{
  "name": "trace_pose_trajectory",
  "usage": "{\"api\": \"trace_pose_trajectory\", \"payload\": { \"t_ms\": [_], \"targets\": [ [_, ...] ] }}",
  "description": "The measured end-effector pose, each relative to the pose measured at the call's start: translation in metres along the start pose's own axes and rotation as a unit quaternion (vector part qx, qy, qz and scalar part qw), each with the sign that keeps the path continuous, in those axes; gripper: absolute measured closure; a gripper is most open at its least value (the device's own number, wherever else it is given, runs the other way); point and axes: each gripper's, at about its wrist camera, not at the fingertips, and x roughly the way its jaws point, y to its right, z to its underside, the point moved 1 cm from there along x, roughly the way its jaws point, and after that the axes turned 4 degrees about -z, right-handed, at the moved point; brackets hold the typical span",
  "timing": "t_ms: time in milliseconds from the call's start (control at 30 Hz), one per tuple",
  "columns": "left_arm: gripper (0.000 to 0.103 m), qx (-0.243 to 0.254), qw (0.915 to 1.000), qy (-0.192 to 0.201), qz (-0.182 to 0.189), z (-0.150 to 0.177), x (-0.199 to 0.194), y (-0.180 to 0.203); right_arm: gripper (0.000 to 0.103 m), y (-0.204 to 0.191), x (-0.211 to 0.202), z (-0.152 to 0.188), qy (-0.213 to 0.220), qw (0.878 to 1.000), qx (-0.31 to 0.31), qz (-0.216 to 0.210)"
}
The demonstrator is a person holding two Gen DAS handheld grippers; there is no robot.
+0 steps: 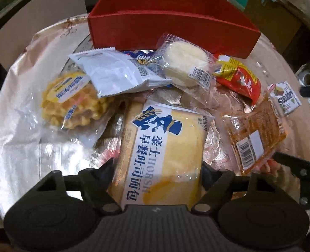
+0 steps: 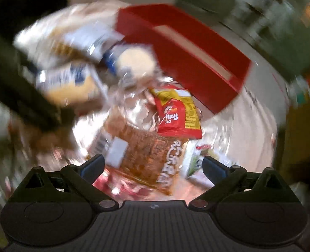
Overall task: Organize snacks
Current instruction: 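Lower the left tool onto the HORSH bread bag while the right tool reaches the brown bread bag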
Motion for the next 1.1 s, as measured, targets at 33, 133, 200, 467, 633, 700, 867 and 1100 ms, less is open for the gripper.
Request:
{"api": "trace_pose_trajectory", "payload": {
  "t_ms": [33, 133, 200, 467, 633, 700, 867, 1100],
  "targets": [
    [0.031, 0.000, 1.0000, -0.003, 0.003, 0.000, -0.001, -0.001, 0.003, 0.000, 0.001, -0.005, 0.000, 1.000, -0.019, -0.009],
    [0.031, -0.002, 0.9999, -0.008, 0.008, -0.001, -0.001, -0.002, 0.003, -0.001, 0.013, -0.020, -0.007, 0.997, -0.060, -0.048],
    [0.031, -0.003, 0.9999, -0.011, 0.010, -0.002, -0.001, -0.002, 0.003, -0.007, 0.029, -0.027, -0.021, 0.993, -0.091, -0.068],
    [0.031, 0.004, 0.9998, -0.016, 0.011, -0.006, -0.001, -0.001, 0.000, 0.003, 0.047, -0.001, -0.075, 0.985, 0.019, -0.153],
    [0.029, 0.019, 0.9998, -0.011, 0.001, -0.003, -0.001, 0.004, 0.000, -0.025, 0.028, 0.032, -0.075, 0.985, 0.057, -0.143],
    [0.028, 0.028, 0.9996, -0.007, -0.006, -0.002, 0.000, 0.008, 0.002, -0.028, 0.021, 0.036, -0.065, 0.982, 0.087, -0.153],
    [0.028, 0.019, 0.9998, 0.000, -0.010, -0.004, 0.000, 0.008, 0.002, -0.010, 0.011, 0.028, -0.017, 0.980, 0.172, -0.101],
    [0.008, 0.030, 0.9986, 0.020, -0.038, -0.003, 0.006, 0.010, 0.000, -0.002, 0.042, 0.016, -0.033, 0.971, 0.229, -0.053]
  ]
}}
